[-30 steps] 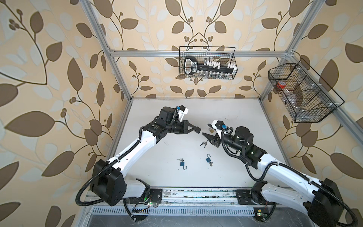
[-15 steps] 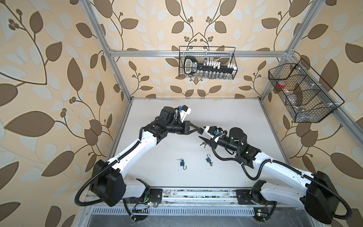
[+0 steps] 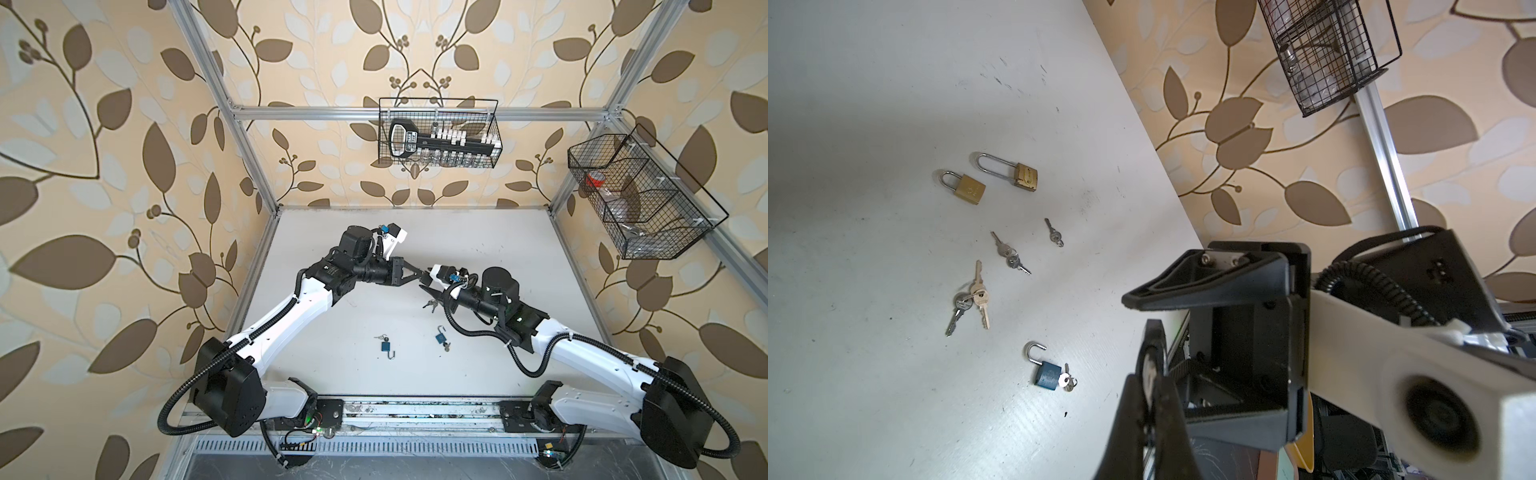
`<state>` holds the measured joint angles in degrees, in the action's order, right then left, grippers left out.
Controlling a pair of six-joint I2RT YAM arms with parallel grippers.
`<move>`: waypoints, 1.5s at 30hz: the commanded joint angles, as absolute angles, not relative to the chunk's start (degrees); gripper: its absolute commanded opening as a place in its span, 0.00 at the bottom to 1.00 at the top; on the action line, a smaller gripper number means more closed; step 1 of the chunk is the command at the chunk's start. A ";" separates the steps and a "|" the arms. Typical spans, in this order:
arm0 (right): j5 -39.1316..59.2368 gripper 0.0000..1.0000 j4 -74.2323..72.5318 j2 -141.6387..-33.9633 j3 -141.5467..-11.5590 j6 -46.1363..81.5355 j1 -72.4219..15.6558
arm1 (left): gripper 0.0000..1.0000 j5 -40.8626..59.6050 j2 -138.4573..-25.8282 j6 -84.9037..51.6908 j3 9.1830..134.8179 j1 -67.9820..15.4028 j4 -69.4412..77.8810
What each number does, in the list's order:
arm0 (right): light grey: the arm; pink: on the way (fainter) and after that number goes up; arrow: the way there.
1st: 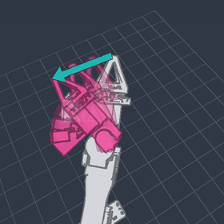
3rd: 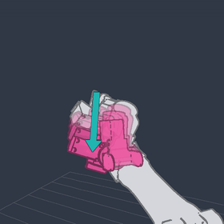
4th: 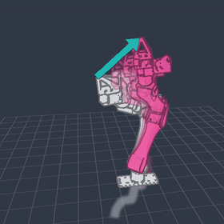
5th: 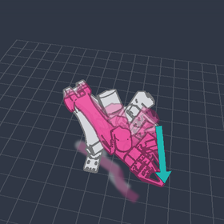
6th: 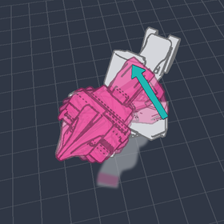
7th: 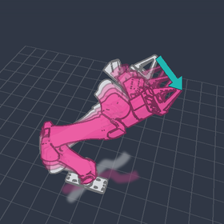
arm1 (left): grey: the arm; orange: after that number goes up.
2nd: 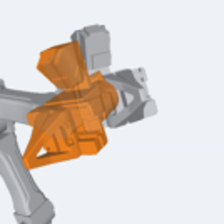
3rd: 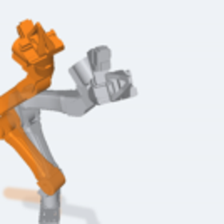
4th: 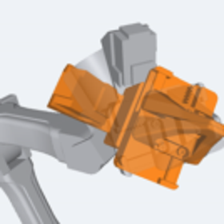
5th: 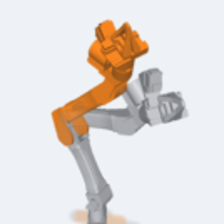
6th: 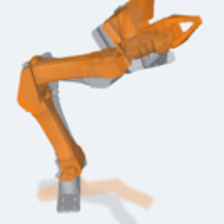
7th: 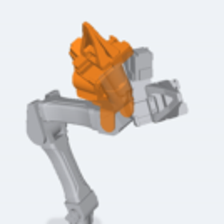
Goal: Lock with the key
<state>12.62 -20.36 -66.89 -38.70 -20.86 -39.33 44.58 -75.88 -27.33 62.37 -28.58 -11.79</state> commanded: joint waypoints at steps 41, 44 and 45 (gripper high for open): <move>9.18 0.00 -16.73 -63.47 -37.25 -2.99 -32.79 | 0.99 17.77 -66.53 -25.23 60.73 -29.00 -16.04; 6.50 0.00 -15.32 -65.08 -37.53 -1.70 -32.08 | 0.99 15.74 -66.32 -27.02 58.60 -28.83 -15.61; 5.98 0.00 -14.85 -65.90 -37.69 -1.10 -31.83 | 0.99 15.17 -66.07 -27.75 57.66 -28.66 -15.25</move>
